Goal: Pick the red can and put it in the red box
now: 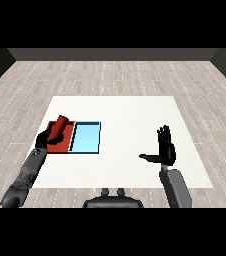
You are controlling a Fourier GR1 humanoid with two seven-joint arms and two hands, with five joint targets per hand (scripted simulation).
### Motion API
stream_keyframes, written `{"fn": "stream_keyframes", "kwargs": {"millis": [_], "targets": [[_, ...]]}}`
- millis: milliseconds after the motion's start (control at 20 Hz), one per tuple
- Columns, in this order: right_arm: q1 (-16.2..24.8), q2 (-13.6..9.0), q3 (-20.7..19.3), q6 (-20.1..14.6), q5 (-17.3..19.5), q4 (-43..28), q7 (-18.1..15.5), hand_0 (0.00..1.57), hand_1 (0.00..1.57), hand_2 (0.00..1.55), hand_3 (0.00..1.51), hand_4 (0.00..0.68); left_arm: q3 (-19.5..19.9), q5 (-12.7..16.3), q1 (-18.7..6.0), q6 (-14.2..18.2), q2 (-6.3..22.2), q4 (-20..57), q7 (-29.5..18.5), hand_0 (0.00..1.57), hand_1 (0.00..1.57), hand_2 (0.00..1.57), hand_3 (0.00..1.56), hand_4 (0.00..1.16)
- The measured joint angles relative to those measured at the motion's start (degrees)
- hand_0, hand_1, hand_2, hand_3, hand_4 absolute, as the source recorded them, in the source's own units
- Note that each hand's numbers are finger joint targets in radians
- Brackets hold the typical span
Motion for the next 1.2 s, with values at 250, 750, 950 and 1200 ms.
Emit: {"fn": "stream_keyframes", "kwargs": {"millis": [250, 750, 950, 1200], "targets": [[-2.8, 0.4, -1.0, 0.4, 0.2, 4.5, -1.0, 0.00, 0.00, 0.00, 0.00, 0.000, -0.1, -1.8, -3.6, -2.0, -1.8, 11.9, 0.2, 0.88, 0.88, 0.93, 0.78, 0.52], [-4.7, 1.7, -1.3, 1.3, 0.6, 7.3, -3.2, 0.00, 0.00, 0.00, 0.00, 0.000, 1.4, -2.4, -8.5, -8.6, -1.3, 21.4, -3.4, 0.00, 0.00, 0.00, 0.00, 0.00], [-4.9, 2.0, -1.3, 2.2, 0.0, 7.8, -3.7, 0.00, 0.00, 0.00, 0.00, 0.000, 9.4, 5.7, -8.6, -11.9, -1.7, 15.7, -13.5, 0.47, 0.47, 0.47, 0.00, 0.00], [-4.4, 1.4, -1.0, 3.4, -0.1, 7.4, -3.9, 0.00, 0.00, 0.00, 0.00, 0.000, 17.2, 15.3, -8.5, -22.0, -6.3, 6.7, -26.2, 0.00, 0.00, 0.00, 0.00, 0.00]]}}
